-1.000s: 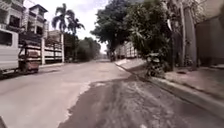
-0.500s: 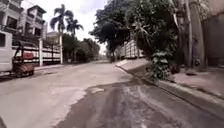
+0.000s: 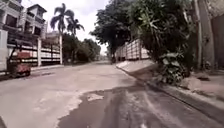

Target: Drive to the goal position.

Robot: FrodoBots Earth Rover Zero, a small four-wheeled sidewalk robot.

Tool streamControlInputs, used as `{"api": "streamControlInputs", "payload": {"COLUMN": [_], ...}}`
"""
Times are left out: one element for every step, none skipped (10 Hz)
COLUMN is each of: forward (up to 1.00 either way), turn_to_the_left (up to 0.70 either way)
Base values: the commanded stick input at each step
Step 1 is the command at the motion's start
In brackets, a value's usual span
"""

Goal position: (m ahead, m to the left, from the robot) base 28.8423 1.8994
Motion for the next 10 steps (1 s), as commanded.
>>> {"api": "streamControlInputs", "payload": {"forward": [0.7,0.7,0.7,0.7,0.7,0.7,0.7,0.7,0.7,0.7], "turn_to_the_left": [0.14,0.03,0.0,0.0,0.0,0.0,0.0,0.0,0.0,0.0]}}
